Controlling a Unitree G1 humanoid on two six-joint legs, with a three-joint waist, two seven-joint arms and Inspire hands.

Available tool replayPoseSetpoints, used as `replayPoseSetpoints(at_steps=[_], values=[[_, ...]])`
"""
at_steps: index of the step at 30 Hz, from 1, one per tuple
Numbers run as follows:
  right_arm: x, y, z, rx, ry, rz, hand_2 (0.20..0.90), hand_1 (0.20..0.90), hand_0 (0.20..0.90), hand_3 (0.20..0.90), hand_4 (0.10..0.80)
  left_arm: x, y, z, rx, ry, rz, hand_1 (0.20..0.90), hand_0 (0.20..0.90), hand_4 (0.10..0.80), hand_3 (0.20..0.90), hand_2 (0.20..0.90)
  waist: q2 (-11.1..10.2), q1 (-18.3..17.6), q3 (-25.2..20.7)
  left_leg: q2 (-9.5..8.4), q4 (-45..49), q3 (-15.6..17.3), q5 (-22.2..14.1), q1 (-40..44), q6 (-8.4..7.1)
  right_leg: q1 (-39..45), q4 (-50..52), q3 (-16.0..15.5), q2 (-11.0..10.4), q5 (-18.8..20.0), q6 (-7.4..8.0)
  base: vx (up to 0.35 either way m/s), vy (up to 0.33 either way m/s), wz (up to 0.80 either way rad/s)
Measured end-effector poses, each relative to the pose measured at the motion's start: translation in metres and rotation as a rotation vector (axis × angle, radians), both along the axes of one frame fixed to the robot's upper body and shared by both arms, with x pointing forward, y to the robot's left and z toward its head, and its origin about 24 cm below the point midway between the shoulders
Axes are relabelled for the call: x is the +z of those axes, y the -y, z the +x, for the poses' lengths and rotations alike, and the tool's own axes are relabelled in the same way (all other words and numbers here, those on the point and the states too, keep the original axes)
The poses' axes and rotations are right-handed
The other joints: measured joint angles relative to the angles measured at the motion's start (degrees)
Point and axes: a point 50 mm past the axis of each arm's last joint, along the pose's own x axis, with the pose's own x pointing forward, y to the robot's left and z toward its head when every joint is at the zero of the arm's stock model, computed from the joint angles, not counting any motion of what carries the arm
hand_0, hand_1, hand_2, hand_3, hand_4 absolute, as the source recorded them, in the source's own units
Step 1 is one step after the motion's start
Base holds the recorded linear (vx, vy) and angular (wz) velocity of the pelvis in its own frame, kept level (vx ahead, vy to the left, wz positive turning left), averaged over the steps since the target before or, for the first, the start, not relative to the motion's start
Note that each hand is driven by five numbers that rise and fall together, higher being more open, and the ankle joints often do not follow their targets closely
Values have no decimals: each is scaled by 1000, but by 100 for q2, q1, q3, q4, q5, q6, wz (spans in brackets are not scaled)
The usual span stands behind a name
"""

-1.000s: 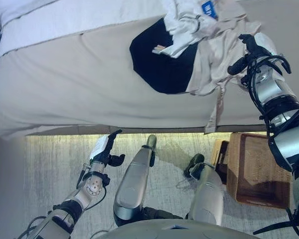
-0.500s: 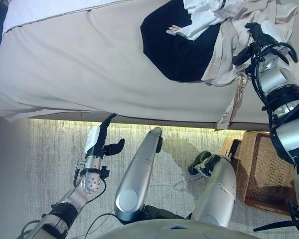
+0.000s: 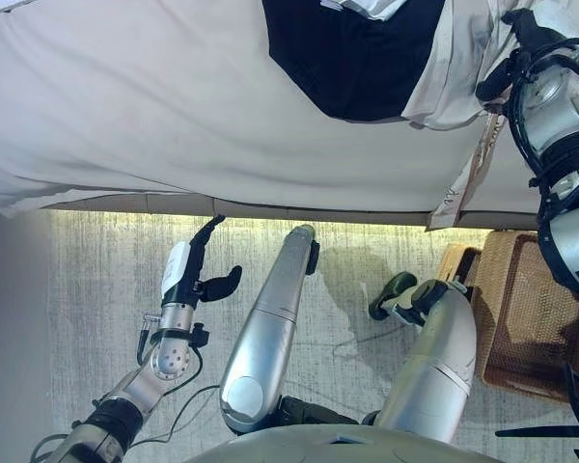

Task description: Pick up the clothes from the bed and place them into the basket

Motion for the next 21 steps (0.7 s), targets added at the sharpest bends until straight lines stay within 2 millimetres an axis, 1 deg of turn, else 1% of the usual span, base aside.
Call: replayPoseSetpoints(at_steps=[2,5,11,14,16,21], values=[[1,1,0,5,-4,2,300,300,300,200,100,3,1,1,-4,15,-10,900,900,800,900,900,0,5,0,6,4,-1,-19,-14,-33,-24,6,8,9,0,0,0,0,0],[5,1,-1,11,7,12,300,300,300,200,100,7,0,2,-5,29,-14,900,900,800,900,900,0,5,0,12,13,-10,-17,-60,-31,-69,26,7,17,0,-1,0,0,0],[6,0,0,35,15,28,300,300,300,200,100,5,-6,-1,18,21,-19,900,900,800,900,900,0,5,0,18,43,-17,-3,-66,-7,-63,37,5,26,-1,-4,-5,-3,0],[6,-1,0,47,19,24,300,300,300,200,100,5,-7,-3,22,20,-22,900,900,800,900,900,0,1,0,38,40,-16,-2,-50,-5,-28,-3,-4,48,16,-32,-3,1,-2],[5,-1,0,50,18,34,300,300,300,200,100,6,-7,-3,17,24,-18,900,900,800,900,900,0,7,0,91,33,-11,-6,38,1,92,-54,-28,92,17,-31,2,5,-6],[1,2,0,41,9,44,300,300,300,200,100,6,-8,-3,-12,29,38,900,900,800,900,900,-1,-70,0,111,-221,15,-18,586,20,648,-353,-82,135,20,-27,9,10,-2]])
